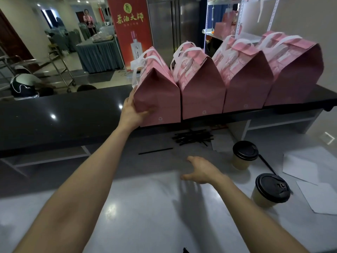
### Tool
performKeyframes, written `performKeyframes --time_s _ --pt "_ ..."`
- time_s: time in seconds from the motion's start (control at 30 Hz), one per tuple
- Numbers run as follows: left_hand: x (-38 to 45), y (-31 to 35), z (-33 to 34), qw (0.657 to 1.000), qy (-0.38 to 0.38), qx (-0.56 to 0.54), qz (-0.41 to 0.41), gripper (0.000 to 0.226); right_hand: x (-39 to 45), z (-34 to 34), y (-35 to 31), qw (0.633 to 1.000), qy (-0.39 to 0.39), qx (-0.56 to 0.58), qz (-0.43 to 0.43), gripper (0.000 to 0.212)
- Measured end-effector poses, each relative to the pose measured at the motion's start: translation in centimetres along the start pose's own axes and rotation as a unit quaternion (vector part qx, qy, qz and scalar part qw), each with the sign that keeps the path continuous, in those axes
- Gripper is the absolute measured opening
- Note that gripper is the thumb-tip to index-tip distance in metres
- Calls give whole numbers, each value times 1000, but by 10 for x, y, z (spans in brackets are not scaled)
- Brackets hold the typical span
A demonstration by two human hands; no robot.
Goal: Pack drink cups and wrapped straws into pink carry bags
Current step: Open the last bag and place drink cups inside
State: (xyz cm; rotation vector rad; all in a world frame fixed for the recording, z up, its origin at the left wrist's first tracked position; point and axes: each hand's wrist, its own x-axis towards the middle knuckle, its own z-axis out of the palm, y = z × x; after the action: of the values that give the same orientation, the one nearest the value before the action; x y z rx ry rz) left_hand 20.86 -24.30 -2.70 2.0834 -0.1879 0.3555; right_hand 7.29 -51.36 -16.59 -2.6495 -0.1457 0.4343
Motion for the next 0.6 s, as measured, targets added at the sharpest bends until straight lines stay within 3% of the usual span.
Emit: performKeyframes --time_s 0.33,0.5,0.6 --pt "-14 6 -23 998 -42 42 -29 144 2 8 -22 1000 -8 -20 -2 96" --pt "-84 -29 -86 977 -92 193 -13 80 11 29 -65 997 -34 -48 -47 88" --pt "-141 -70 -134 916 -149 368 -49 68 18 46 -105 992 -49 -64 -93 84"
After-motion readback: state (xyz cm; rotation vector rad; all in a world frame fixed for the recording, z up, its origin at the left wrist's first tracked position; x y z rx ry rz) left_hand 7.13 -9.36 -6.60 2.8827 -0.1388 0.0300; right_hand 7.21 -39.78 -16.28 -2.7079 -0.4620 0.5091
